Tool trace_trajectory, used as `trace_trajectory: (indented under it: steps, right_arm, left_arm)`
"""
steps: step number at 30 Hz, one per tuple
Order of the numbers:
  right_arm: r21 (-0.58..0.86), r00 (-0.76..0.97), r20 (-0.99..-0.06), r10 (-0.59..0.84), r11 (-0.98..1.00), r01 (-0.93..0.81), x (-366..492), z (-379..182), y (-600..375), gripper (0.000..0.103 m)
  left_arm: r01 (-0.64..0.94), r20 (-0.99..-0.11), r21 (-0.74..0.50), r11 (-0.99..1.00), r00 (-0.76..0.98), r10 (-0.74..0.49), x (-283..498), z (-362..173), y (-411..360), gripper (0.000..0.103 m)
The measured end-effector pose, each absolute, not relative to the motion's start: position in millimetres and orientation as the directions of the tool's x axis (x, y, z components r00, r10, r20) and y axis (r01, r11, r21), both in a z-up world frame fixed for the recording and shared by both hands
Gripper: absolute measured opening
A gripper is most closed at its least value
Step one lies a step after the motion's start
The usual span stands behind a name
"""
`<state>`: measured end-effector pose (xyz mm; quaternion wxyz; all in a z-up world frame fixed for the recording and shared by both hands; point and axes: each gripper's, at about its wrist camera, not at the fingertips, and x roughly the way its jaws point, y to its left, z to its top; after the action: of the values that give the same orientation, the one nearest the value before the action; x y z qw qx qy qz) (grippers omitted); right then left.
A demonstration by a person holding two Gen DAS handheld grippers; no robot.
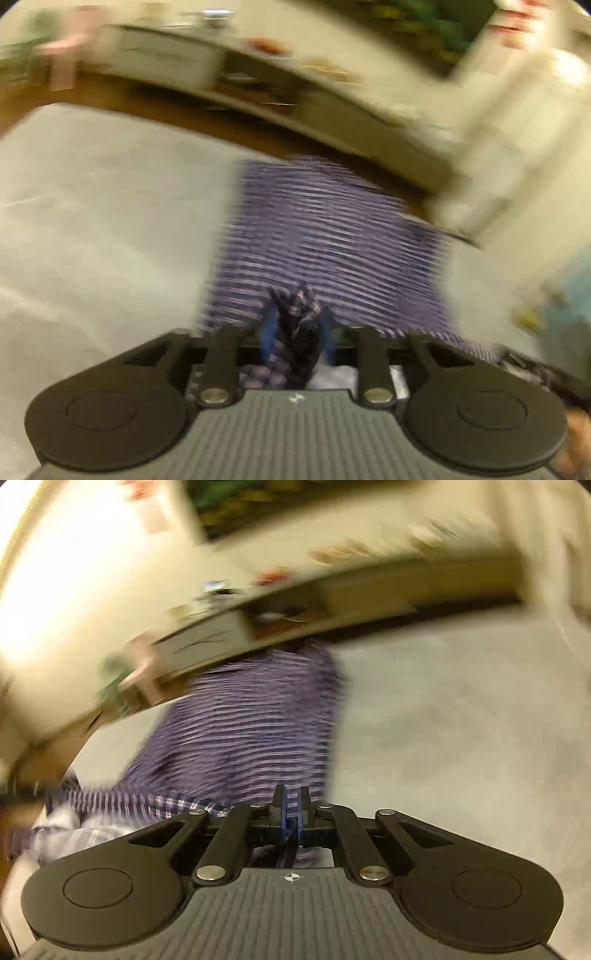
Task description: Fold clothes
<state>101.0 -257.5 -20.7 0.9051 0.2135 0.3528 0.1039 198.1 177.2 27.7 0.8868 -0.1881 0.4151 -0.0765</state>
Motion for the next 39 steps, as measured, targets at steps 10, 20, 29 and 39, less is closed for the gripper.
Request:
trace_trajectory:
  steps: [10, 20, 29, 39]
  right_arm:
    - [0.459, 0.605, -0.612, 0.510, 0.851, -0.254, 91.7, -43.4, -232.3, 0.053]
    - [0.284, 0.615, -0.671, 0.414, 0.910, -0.303, 90.9, -51.2, -213.4, 0.031]
    - [0.325, 0.668, -0.635, 0.389, 0.918, -0.226, 114.1, -58.4, -221.8, 0.048]
    - [0.200, 0.778, -0.511, 0.365, 0.931, -0.305, 115.5, -24.6, -205.5, 0.000]
  left_arm:
    - [0.053, -0.699, -0.209, 0.976, 0.691, -0.187, 128.1, -10.9, 176.3, 0.060]
    - [0.033, -0.720, -0.231, 0.972, 0.666, -0.194, 137.4, -25.7, 170.8, 0.004]
    - [0.151, -0.666, -0.132, 0.980, 0.719, -0.201, 156.9, -9.1, 148.6, 0.064]
    - [0.092, -0.612, -0.226, 0.970, 0.762, -0.214, 161.8, -1.5, 163.3, 0.000]
